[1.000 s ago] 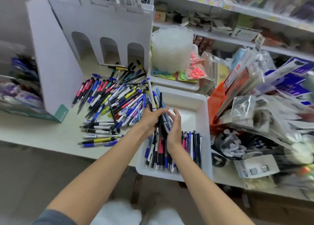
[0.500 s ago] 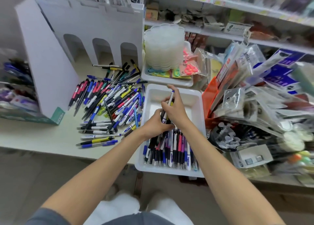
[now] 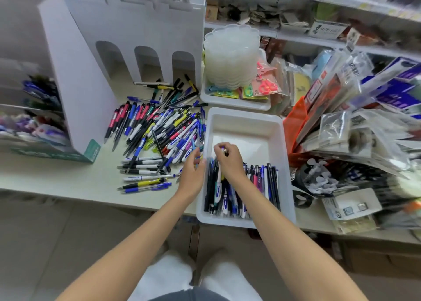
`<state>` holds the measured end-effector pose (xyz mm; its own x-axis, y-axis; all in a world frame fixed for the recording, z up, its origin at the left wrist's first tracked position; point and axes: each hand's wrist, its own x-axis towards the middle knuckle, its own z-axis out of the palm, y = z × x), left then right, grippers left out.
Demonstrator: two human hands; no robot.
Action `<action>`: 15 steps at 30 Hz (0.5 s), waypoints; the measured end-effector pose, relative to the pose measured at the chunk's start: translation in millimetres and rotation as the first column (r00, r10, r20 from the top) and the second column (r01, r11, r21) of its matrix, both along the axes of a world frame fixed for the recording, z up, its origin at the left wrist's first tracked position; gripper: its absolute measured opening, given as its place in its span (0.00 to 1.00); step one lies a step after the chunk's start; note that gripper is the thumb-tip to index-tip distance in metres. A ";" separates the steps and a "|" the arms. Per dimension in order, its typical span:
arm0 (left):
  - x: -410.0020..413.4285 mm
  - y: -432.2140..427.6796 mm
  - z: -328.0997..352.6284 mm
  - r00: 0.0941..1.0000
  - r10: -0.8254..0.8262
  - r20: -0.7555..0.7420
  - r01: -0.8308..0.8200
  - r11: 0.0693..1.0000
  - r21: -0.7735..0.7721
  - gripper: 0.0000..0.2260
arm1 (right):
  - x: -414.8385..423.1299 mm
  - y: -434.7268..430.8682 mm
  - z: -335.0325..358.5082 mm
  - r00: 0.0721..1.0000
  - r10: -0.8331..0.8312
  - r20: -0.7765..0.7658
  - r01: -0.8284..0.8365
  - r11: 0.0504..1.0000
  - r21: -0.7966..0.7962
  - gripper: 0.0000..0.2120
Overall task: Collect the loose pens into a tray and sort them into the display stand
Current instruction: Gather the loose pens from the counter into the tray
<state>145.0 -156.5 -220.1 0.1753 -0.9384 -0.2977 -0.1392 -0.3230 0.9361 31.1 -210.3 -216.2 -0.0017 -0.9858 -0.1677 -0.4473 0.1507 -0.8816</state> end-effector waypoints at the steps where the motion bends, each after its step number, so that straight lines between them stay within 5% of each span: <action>1: -1.5 1.6 -3.8 1.000 0.019 -0.010 -0.019 1.000 0.008 0.20 | 2.3 3.4 -5.2 0.997 0.034 -0.066 -0.035 0.999 -0.001 0.10; 7: -3.8 11.2 -25.6 0.991 0.131 -0.013 -0.131 0.991 -0.026 0.15 | -1.4 27.1 -23.9 0.944 0.214 -0.252 -0.208 0.977 0.051 0.21; 11: -5.9 12.4 -31.2 0.981 0.192 -0.042 -0.193 0.981 -0.019 0.13 | -1.9 39.2 -20.9 0.987 0.003 -0.163 -0.022 0.993 -0.119 0.19; 15: -6.0 11.7 -36.1 0.984 0.177 -0.012 -0.178 0.983 -0.036 0.11 | -12.7 53.8 -28.6 0.927 0.040 -0.372 -0.097 0.986 -0.136 0.20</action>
